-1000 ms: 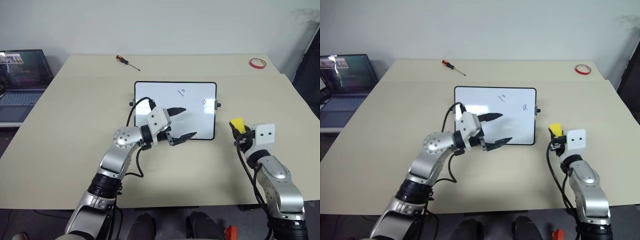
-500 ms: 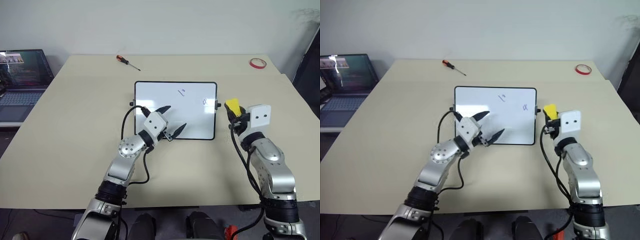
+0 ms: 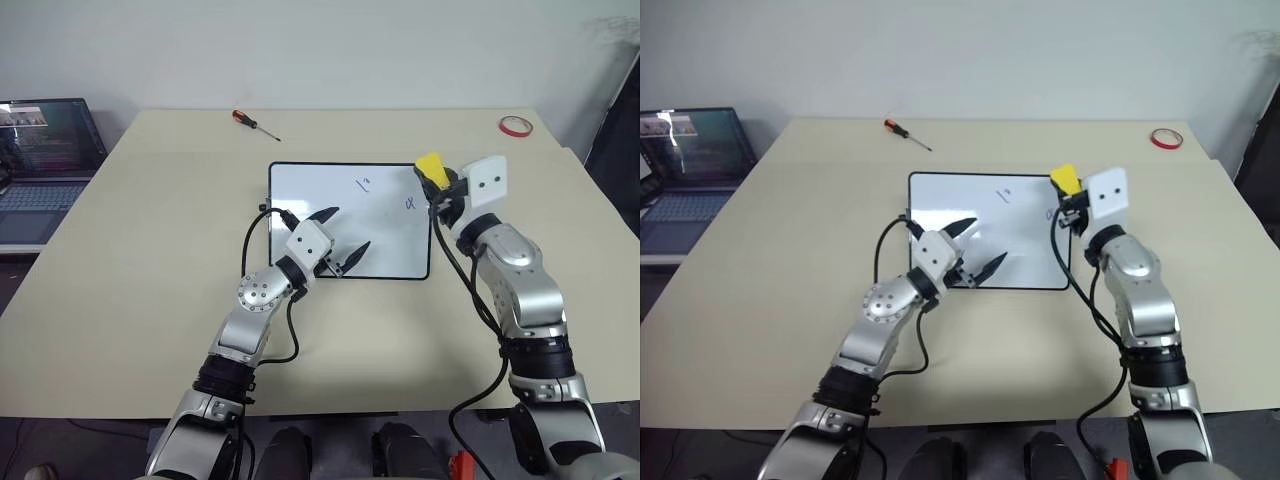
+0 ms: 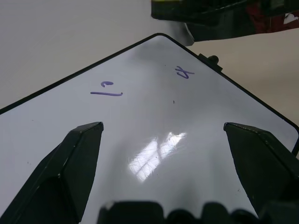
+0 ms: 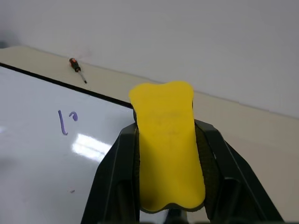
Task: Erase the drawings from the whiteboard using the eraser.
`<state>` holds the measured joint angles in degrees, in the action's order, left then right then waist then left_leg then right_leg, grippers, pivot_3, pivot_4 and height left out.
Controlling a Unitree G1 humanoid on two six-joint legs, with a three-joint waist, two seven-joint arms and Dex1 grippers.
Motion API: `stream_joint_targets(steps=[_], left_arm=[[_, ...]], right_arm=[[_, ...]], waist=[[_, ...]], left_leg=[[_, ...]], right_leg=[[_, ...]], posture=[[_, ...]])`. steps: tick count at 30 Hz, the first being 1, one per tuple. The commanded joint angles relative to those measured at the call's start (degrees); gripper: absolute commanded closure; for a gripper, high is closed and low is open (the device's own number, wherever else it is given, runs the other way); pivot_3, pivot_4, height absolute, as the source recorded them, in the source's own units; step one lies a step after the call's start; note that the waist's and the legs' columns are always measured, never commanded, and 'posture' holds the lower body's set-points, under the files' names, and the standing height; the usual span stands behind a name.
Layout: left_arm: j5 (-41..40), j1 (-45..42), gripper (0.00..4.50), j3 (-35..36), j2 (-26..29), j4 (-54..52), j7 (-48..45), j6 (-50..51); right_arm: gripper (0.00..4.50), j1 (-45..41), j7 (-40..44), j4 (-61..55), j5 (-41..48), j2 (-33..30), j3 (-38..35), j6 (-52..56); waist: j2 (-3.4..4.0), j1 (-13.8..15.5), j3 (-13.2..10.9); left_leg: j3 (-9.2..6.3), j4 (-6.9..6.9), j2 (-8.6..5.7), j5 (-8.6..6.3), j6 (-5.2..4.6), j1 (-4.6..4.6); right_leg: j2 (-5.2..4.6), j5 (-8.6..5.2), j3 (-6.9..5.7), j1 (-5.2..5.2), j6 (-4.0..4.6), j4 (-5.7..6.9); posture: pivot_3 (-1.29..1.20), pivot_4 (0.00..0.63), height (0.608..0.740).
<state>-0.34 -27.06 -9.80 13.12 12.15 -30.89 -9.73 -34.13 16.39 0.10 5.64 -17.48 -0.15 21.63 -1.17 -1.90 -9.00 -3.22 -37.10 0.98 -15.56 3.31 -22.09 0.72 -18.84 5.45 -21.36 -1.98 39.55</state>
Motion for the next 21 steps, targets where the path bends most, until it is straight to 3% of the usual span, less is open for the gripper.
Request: stream_joint_targets(steps=[1,10,21], left_arm=[[-0.62,-0.98,0.00,0.12,-0.42,-0.83,-0.45,-1.39],[-0.70,-0.96,0.00,0.59,-0.20,-1.49,-0.41,-1.12],[-0.61,-1.68,0.00,0.90,-0.13,-0.61,-0.30,-1.52]], right_arm=[[3.27,-1.71,1.37,0.93,-1.10,-0.82,0.94,-1.02],[3.27,-0.39,1.84,2.04,-6.47,-3.52,5.02,6.28],[3.27,11.07,3.36,-11.70,-7.21,-4.21,6.42,16.49]], waist=[[0.00,0.05,0.00],[0.00,0.04,0.01],[-0.03,0.07,0.02]], left_leg=[[-0.01,0.00,0.00,0.00,0.00,-0.02],[-0.02,-0.01,0.04,0.00,0.00,-0.02],[-0.09,-0.14,0.02,0.00,0.00,0.03]], right_leg=[[0.00,0.00,-0.01,-0.01,0.00,0.00],[-0.11,0.00,-0.01,-0.02,0.00,0.02],[-0.10,0.00,-0.04,0.06,-0.01,0.14]], posture=[[0.00,0.150,0.740],[0.00,0.150,0.740],[0.00,0.150,0.740]])
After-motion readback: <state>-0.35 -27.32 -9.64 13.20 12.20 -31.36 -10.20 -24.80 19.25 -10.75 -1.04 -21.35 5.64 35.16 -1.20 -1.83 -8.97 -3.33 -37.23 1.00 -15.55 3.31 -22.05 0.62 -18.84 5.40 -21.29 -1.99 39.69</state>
